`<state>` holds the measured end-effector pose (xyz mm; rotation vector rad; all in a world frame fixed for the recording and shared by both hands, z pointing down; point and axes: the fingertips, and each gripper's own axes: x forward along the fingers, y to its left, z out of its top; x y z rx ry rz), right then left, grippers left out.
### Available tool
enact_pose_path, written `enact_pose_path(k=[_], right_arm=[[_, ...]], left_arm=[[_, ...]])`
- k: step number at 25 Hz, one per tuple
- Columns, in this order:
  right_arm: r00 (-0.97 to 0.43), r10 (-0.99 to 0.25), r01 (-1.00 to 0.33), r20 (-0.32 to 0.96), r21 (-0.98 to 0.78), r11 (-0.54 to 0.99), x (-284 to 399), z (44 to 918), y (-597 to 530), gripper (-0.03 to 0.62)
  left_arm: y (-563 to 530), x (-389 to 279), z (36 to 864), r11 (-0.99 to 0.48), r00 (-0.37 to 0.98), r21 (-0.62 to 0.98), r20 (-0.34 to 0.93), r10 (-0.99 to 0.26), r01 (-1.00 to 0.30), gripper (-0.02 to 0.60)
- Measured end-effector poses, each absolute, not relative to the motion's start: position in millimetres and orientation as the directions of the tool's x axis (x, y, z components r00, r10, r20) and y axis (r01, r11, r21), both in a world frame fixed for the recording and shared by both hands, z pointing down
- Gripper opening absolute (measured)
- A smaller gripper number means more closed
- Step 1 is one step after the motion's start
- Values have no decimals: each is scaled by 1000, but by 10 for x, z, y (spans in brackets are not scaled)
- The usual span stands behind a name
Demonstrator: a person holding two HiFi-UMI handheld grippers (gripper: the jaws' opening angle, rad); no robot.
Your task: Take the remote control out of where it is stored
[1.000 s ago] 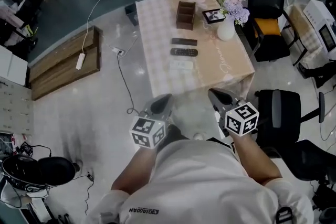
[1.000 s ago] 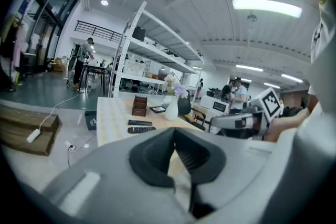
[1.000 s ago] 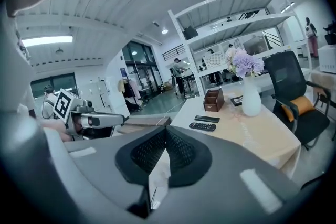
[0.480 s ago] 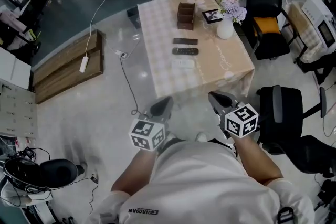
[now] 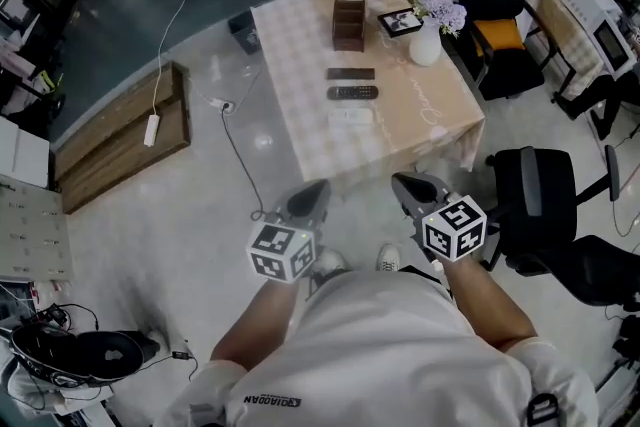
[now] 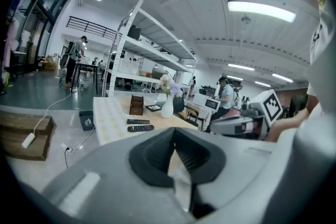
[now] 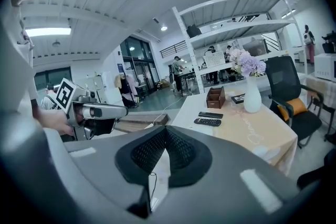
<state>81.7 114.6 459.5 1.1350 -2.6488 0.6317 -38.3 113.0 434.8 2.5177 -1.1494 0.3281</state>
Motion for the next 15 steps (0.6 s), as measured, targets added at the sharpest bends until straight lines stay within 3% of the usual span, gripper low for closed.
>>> enact_pose_path(k=[15], right_arm=[[-660, -662, -751, 354, -310, 583, 797, 4673, 1208, 5]], left_arm=[[1140, -396, 4358, -635, 670, 223, 342, -659, -739, 3]])
